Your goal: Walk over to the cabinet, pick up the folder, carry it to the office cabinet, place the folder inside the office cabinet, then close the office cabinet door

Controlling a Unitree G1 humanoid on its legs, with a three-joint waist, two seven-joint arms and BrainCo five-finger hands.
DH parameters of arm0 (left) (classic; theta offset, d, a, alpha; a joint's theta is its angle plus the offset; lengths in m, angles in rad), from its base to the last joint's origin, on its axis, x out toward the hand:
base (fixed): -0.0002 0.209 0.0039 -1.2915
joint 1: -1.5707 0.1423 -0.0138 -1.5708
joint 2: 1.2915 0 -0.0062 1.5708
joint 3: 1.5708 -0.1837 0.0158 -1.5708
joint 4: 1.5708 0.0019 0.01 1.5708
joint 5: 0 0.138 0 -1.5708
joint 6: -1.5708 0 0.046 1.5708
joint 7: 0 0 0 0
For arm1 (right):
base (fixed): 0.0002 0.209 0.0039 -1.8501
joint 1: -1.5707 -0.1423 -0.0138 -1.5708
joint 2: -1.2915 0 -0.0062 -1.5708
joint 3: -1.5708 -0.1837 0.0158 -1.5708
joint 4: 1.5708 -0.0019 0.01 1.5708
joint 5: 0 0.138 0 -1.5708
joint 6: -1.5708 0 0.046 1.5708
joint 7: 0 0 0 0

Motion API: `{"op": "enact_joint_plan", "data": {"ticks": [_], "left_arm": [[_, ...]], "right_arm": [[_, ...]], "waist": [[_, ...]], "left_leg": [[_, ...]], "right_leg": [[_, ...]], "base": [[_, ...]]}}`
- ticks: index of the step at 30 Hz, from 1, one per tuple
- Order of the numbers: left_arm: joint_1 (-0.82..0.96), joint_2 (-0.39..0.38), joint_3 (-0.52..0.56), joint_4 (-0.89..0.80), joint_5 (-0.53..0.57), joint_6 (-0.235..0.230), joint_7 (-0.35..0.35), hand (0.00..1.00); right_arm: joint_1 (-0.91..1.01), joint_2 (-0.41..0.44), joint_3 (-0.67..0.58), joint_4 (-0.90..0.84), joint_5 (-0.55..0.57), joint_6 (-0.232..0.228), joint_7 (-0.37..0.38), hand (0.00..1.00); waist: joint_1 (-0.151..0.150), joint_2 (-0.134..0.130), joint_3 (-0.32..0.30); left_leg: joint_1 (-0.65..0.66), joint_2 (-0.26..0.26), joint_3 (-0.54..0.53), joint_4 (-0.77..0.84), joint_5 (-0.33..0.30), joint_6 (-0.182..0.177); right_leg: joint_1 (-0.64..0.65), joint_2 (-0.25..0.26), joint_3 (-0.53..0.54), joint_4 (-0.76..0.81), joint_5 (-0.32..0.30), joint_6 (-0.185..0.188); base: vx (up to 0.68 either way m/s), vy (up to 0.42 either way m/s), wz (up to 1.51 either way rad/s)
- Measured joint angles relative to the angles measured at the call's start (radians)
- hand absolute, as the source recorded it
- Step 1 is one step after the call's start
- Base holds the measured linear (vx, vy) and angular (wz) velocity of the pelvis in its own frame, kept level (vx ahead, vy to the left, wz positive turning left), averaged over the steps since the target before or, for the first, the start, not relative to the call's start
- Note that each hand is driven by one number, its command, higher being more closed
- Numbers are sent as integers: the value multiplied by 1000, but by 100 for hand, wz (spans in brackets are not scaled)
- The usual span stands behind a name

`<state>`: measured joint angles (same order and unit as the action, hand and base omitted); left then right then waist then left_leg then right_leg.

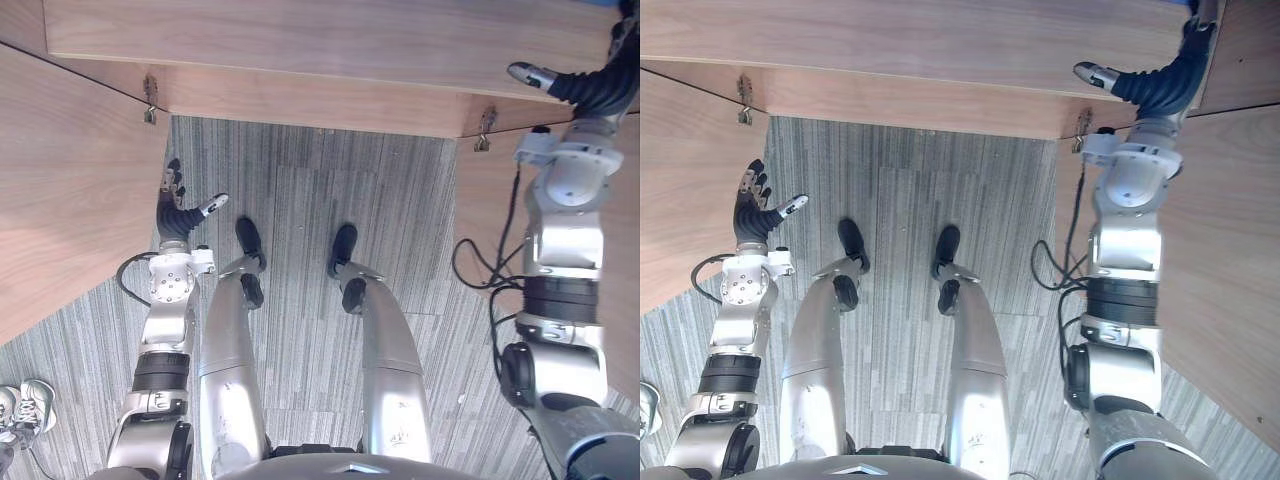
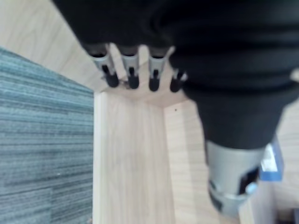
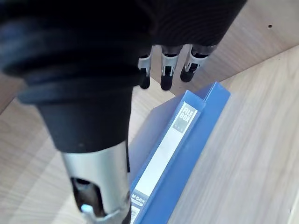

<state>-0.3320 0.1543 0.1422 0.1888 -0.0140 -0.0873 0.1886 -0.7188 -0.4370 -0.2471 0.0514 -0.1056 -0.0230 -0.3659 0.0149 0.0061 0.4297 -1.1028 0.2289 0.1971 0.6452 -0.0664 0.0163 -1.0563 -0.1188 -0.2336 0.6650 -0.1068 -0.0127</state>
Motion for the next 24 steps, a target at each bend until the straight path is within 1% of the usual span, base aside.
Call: {"op": "enact_joint_plan", "data": {"ticks": [1,5,8,13,17,20,21,22,24], "left_arm": [[0,-2,-1,-1,7,0,9,0],[0,-10,-7,-4,21,0,25,0],[0,-22,-14,-4,21,0,26,0],[0,-36,-19,-4,20,0,27,0],[3,-35,-17,-5,20,0,32,0],[3,-35,-17,-6,20,-1,43,0],[3,-35,-17,-6,20,-1,46,0],[4,-35,-18,-5,20,-1,47,0],[4,-36,-20,-5,20,-2,47,0]], "right_arm": [[-1,21,11,0,-21,-2,-27,100],[-14,65,38,2,-40,-2,-59,100],[-48,87,54,8,-50,-1,-60,100],[-94,86,62,26,-49,-2,-60,100],[-138,84,83,75,-48,-2,-61,100],[-176,80,87,94,-48,-1,-61,100],[-193,74,90,97,-48,-1,-60,100],[-239,52,104,137,-45,0,-60,100],[-270,26,124,173,-36,1,-60,100]], "waist": [[3,0,0],[7,0,0],[7,0,0],[9,0,0],[13,0,0],[13,0,0],[13,0,0],[12,0,0],[13,0,0]], "left_leg": [[-6,0,1,5,0,0],[-56,2,-6,39,-3,-3],[-91,9,-9,68,-3,-3],[-107,9,-15,83,-9,-6],[-125,9,-10,82,-7,-5],[-144,9,-10,84,-4,-5],[-152,9,-10,88,0,-6],[-164,12,-11,101,3,1],[-171,14,-14,112,-1,3]], "right_leg": [[-12,-2,3,12,-4,-2],[-70,-8,4,61,-22,-12],[-105,-8,7,90,-23,-14],[-119,-15,6,110,-31,-9],[-140,-21,5,116,-35,-17],[-158,-23,2,121,-31,-10],[-165,-24,2,124,-31,-10],[-174,-26,0,133,-27,-16],[-177,-26,0,143,-31,-15]], "base": [[0,-42,1],[-22,-41,2],[-33,-32,-2],[-39,-14,2],[-35,-13,4],[-6,-5,1],[0,0,0],[0,0,0],[0,0,0]]}}
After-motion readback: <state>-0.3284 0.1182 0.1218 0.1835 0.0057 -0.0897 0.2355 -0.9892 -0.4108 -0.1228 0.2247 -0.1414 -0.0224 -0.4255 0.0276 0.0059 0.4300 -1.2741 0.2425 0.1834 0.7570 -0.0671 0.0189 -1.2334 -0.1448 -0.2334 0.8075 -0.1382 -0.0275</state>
